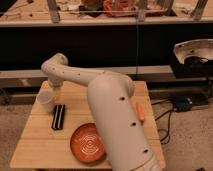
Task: Place the ceramic cup in the ceramic bowl
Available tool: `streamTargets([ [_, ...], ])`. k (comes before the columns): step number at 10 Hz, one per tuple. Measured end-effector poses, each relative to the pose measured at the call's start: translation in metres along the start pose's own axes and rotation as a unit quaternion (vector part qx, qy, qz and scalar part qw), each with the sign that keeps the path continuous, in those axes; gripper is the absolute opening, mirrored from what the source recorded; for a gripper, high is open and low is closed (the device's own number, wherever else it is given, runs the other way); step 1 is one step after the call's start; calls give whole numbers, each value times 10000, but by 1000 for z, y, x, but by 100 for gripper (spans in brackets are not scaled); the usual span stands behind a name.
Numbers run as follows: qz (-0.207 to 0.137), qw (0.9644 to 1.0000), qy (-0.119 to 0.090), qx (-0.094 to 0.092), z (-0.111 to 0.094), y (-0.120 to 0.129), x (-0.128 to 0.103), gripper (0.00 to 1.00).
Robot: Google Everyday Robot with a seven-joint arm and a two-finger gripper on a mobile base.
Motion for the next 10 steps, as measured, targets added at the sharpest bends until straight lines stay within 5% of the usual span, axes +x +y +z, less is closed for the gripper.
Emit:
streamTargets([
  [10,301,9993,-220,61,-37,-11,4,80],
])
